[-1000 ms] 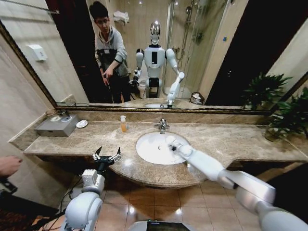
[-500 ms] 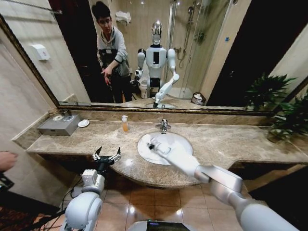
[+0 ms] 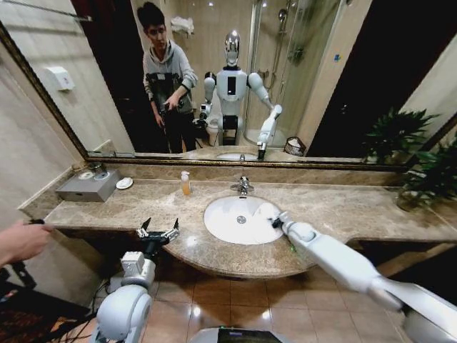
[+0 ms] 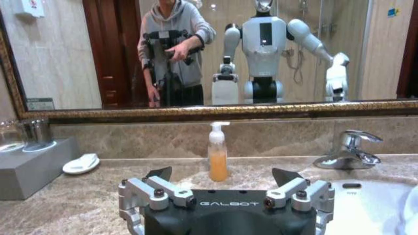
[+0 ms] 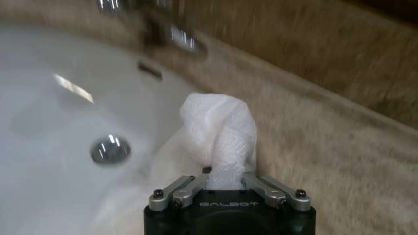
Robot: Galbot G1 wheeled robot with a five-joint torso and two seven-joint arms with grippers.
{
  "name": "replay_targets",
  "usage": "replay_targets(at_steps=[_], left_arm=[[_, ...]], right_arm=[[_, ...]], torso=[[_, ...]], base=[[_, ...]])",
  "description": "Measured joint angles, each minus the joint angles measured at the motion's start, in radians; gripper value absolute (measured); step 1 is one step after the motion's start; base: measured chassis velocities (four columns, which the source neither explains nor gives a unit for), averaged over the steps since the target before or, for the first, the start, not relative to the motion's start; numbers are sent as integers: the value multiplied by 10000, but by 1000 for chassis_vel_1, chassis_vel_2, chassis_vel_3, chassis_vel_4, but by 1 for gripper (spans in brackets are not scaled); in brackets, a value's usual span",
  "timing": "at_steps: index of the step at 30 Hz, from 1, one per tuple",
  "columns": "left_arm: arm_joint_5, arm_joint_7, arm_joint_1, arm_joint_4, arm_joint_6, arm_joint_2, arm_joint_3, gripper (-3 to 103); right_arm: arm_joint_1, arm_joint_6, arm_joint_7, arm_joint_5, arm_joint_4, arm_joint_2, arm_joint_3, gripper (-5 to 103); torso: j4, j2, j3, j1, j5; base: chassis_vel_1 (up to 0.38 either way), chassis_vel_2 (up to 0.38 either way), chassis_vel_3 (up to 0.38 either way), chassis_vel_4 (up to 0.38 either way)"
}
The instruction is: Pick up the towel from the sink counter and wipe the mirror surface.
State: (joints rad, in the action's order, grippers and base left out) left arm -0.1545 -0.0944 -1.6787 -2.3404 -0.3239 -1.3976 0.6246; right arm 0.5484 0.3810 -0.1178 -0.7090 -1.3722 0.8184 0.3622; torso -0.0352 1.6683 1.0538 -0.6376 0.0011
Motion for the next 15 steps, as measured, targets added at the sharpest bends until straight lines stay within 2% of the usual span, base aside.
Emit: replay_targets(at_steps=[1,3,5,9,11,14,15], left_arm=[[0,0,0,0,0,0,0,100],[0,0,0,0,0,1,0,100],[0,0,0,0,0,0,0,100],[0,0,0,0,0,0,0,100],[0,0,-1,0,0,1,0,100],[0,0,0,0,1,0,0,100],[0,0,0,0,1,0,0,100]], right_arm=[[0,0,0,0,0,0,0,9],[161,-358,-111,-299,-425,-95,-283,9],[330,-1021,-230,-555,-643,-23,-592,9],[679,-1198,-613,-970,-1284,42,-1333,9],[877,-1143,-776,-1120,-1611,-10,-1710,9],[1427,-1286,-1139,-1274,-2411,-381,-2701,9],[1427,-1286,-1139,-1274,-2411,-381,-2701,9]], torso=[[0,0,0,0,0],[-4,1,-2,4,-23],[-9,1,-1,3,-6],[-11,1,-1,3,-15],[-11,0,-1,3,-9],[-3,1,-1,3,-13],[-3,1,-1,3,-13]], base=[[0,0,0,0],[0,0,0,0],[0,0,0,0],[0,0,0,0],[0,0,0,0],[0,0,0,0],[0,0,0,0]])
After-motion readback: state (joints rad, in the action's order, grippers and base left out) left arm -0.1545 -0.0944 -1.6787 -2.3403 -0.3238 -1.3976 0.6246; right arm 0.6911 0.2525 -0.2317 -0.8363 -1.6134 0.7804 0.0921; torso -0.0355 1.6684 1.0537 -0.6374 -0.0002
